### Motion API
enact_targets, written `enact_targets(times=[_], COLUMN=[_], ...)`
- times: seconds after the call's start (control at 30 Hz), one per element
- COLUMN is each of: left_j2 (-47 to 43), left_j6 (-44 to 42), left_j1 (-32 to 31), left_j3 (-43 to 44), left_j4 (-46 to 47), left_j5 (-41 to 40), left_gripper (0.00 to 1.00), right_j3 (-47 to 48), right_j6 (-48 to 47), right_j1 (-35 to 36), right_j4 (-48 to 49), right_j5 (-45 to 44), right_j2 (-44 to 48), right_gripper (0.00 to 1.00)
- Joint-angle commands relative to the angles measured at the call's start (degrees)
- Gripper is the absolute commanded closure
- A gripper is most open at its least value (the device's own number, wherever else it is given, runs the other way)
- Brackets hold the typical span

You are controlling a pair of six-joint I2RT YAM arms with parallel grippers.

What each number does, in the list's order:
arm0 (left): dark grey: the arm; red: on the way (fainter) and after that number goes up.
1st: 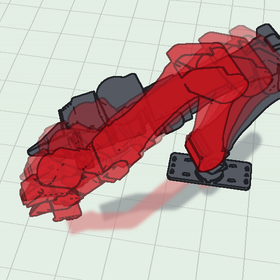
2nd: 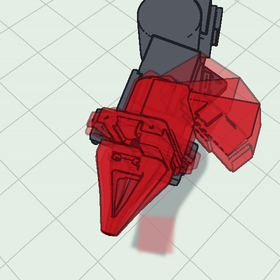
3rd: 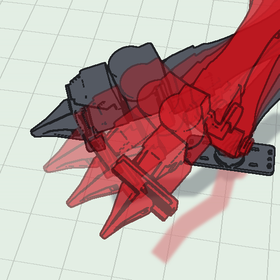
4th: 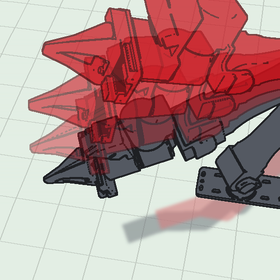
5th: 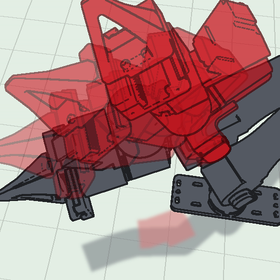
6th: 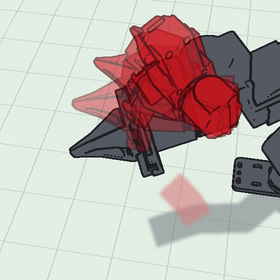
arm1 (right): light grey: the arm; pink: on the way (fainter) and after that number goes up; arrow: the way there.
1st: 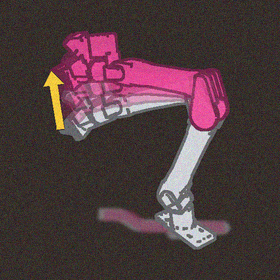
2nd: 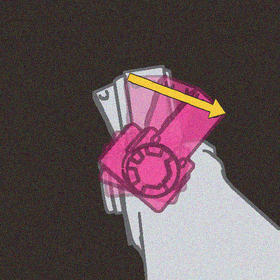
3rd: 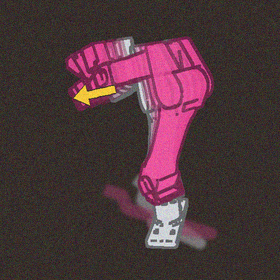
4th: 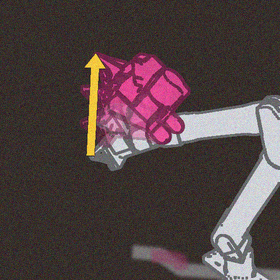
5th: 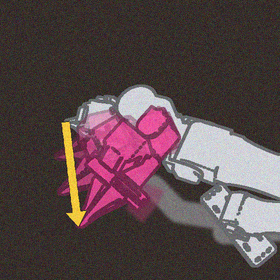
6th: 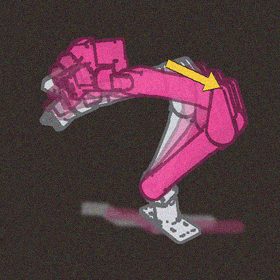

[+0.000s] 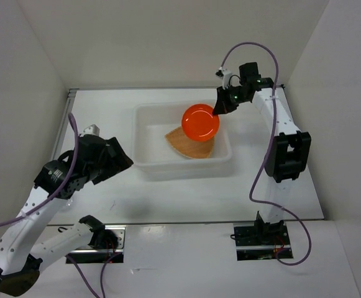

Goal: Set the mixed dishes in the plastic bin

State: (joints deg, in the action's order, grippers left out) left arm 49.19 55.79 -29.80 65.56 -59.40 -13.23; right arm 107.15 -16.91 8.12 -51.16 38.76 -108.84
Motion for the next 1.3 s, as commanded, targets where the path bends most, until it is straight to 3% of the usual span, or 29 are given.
enact_targets(times=[0.0, 0.17, 0.5, 0.53, 0.6, 0.63, 0.73, 0.87, 1.0, 1.1, 1.27], left_j2=[-3.5, -6.7, -10.2, -10.2, -10.8, -11.4, -11.4, -16.3, -15.1, -13.2, -15.0], left_j6=[4.2, 8.7, 13.6, 13.6, 14.7, 14.7, 18.9, 20.8, 25.2, 28.7, 39.7], left_j1=[0.3, 0.3, 0.3, 0.3, 0.3, 0.3, 0.3, 0.3, 0.3, 0.3, 0.8], left_j3=[0.9, 0.9, -0.5, -1.0, -2.7, -3.4, -6.7, -15.7, -22.0, -25.6, -31.4], left_j4=[-4.1, -8.6, -12.9, -12.9, -12.9, -12.2, -12.9, 0.5, 10.3, 14.6, 20.3], left_j5=[-1.6, -2.1, -1.6, -1.6, -1.1, -1.1, -1.6, -0.2, -2.3, -4.9, -12.8], left_gripper=[0.00, 0.00, 0.00, 0.00, 0.00, 0.00, 0.00, 0.00, 0.00, 0.00, 0.00], right_j3=[5.2, 9.0, 7.9, 7.9, 6.6, 6.6, 6.7, 15.3, 15.3, -0.6, -23.2], right_j6=[-3.1, -6.7, -4.7, -4.7, -4.7, -4.7, -4.7, -5.3, -6.3, -11.5, -14.9], right_j1=[-1.7, 2.2, 4.5, 4.5, 4.5, 4.5, 3.5, -1.2, -8.2, -12.7, -19.4], right_j4=[-2.1, -4.3, -0.8, -0.8, -0.3, -0.3, 1.1, -2.0, -9.0, -12.5, -9.3], right_j5=[-4.1, -9.0, -13.6, -14.1, -14.7, -15.3, -17.8, -14.8, -1.2, 2.8, 4.1], right_j2=[-5.8, -14.3, -17.4, -17.4, -16.5, -15.2, -11.7, -9.8, -6.1, 0.5, 13.3], right_gripper=[1.00, 1.00, 1.00, 0.94, 0.72, 0.38, 0.12, 0.02, 0.02, 0.02, 0.02])
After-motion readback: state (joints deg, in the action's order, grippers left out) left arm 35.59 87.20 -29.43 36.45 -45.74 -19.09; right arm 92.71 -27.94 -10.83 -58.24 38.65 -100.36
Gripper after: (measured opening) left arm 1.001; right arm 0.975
